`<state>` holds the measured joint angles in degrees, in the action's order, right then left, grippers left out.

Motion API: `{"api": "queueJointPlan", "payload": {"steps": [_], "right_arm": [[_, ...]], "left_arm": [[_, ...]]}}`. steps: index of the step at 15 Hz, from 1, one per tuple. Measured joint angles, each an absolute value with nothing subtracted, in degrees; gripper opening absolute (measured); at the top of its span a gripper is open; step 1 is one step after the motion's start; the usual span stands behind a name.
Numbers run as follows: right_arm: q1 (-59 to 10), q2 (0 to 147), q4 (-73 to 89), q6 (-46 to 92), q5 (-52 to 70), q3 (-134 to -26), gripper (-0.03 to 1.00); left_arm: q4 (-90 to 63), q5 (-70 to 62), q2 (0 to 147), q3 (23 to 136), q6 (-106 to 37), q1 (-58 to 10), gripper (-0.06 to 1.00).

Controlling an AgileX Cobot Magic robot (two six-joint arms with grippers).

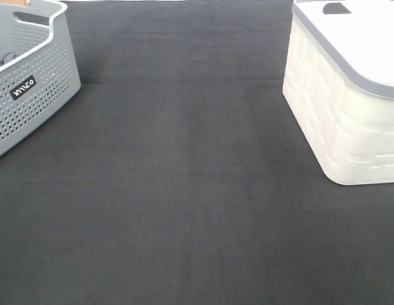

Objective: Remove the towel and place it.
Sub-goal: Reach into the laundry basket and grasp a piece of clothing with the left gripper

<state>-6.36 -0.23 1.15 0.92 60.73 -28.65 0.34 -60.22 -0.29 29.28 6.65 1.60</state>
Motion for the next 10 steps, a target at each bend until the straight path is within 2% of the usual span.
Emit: {"api": "queueJointPlan", "payload": {"steps": [10], "right_arm": [[-6.4, -0.2, 1.1, 1.0, 60.7, -28.6, 0.67]], "left_arm": [[0.3, -60.0, -0.3, 29.3, 6.6, 1.6, 0.82]]}}
